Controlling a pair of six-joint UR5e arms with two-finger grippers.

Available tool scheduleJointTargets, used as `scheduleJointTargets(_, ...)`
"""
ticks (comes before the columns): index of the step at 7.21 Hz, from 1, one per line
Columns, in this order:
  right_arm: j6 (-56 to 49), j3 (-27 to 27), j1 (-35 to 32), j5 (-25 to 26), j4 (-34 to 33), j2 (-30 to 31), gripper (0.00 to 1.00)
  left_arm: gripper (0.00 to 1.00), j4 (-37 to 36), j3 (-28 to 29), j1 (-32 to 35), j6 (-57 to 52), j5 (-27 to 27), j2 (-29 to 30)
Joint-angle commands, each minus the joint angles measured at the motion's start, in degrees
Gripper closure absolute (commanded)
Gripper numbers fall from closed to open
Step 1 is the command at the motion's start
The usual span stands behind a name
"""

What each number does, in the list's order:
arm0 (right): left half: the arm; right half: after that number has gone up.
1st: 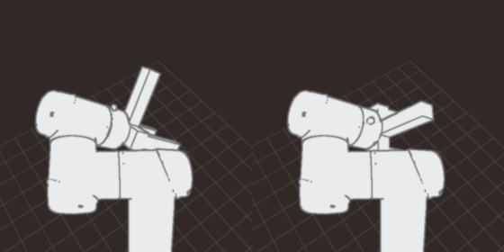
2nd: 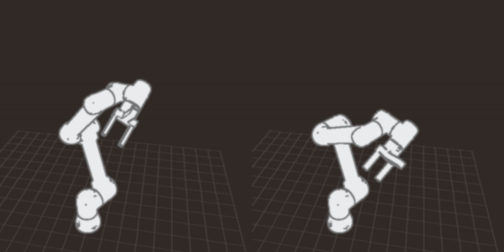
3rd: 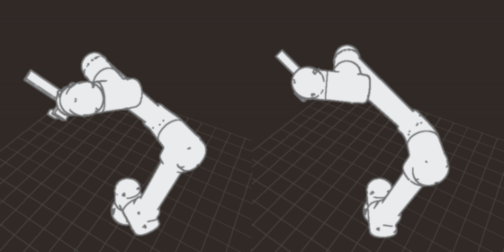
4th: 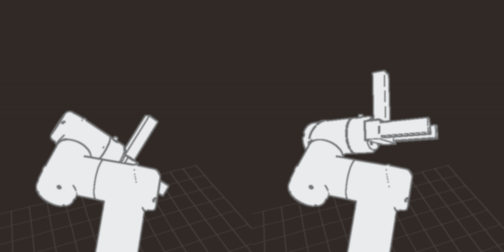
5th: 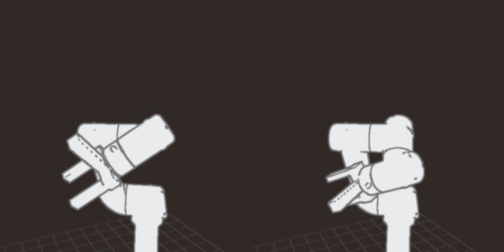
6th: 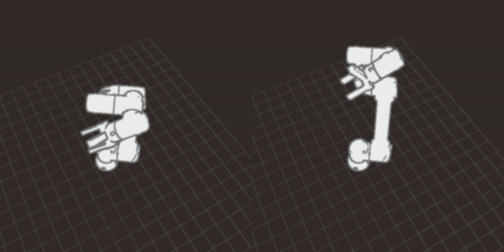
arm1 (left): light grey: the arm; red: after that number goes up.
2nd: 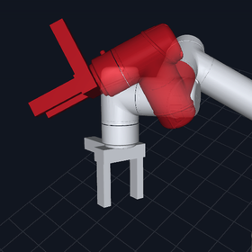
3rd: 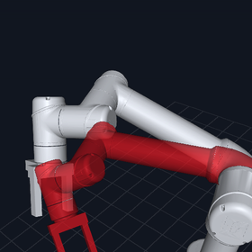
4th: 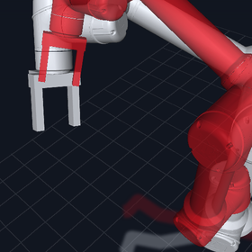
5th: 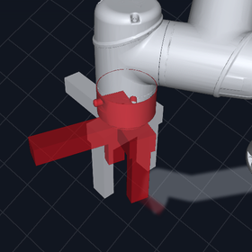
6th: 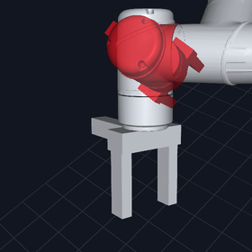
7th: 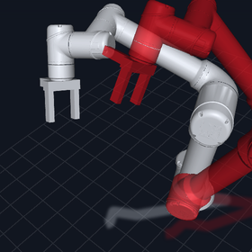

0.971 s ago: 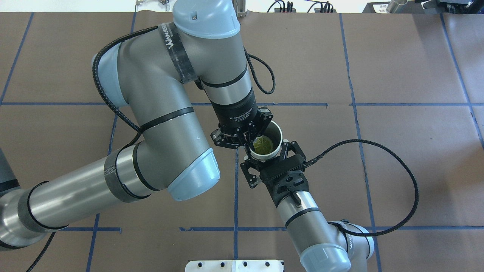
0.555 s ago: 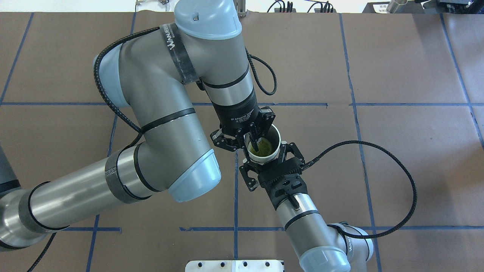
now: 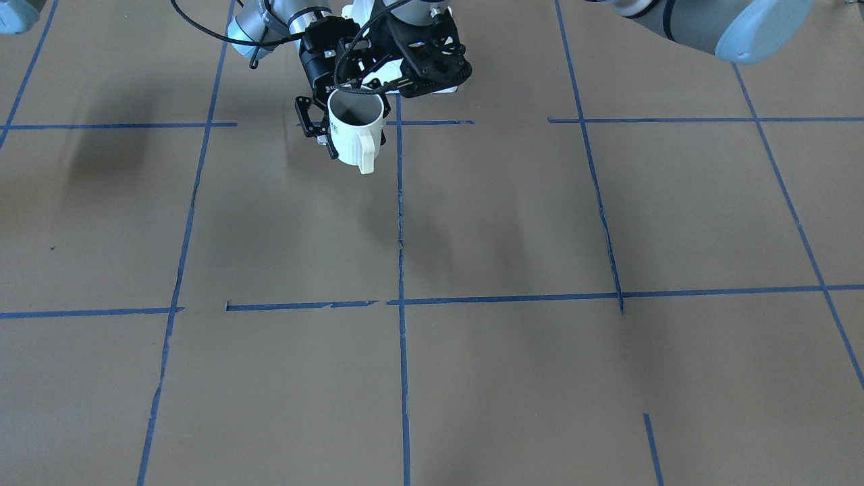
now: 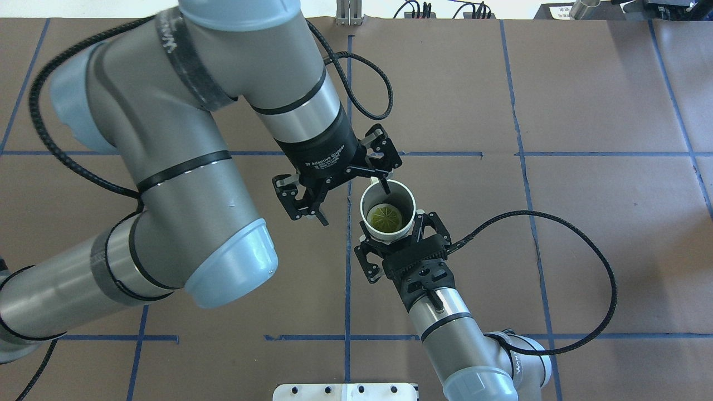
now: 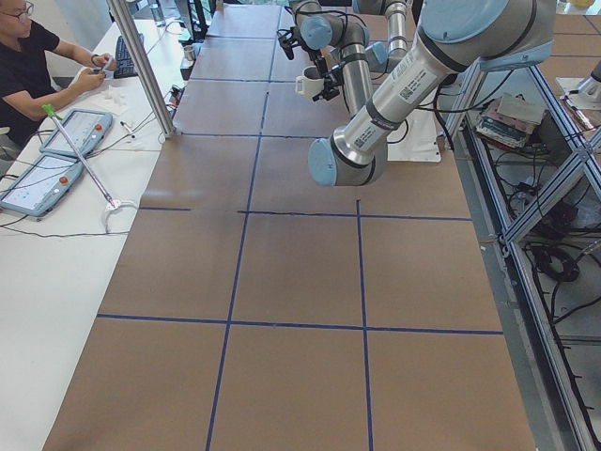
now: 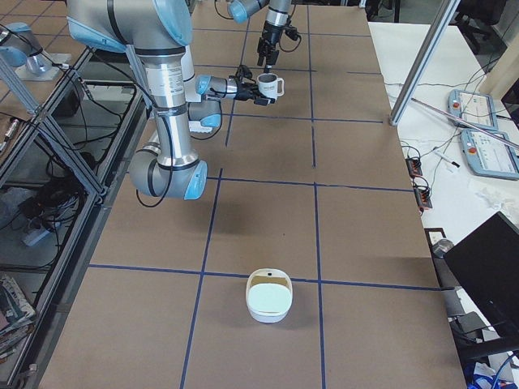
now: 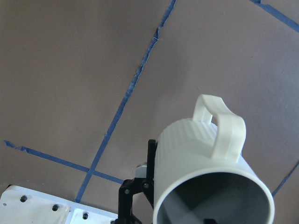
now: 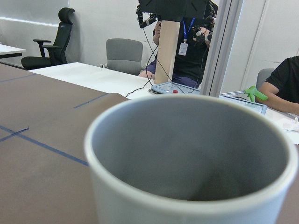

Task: Left arm hands cup to right arm to dump lemon

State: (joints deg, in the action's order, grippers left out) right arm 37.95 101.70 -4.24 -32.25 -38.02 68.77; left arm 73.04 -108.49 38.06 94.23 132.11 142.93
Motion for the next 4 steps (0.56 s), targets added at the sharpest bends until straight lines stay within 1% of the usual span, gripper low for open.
scheduleJointTargets(1,0.45,-0.10,-1.98,1.66,4.60,3.10,0.91,0.00,-0.01,-1.89,2.80,-0.10,-0.01,-1.86)
scheduleJointTargets(2,1.76,0.42,-3.65,1.66,5.06,6.78,0.97,0.00,-0.01,-3.11,3.24,-0.18,-0.01,-3.52)
scheduleJointTargets(3,6.82,1.12,-5.76,1.31,5.15,11.25,0.98,0.00,-0.01,-3.56,3.51,-0.27,-0.10,-4.93)
scheduleJointTargets(4,9.22,2.00,-6.99,0.87,5.24,14.43,0.98,0.00,-0.01,-3.57,3.51,-0.36,-0.62,-5.21)
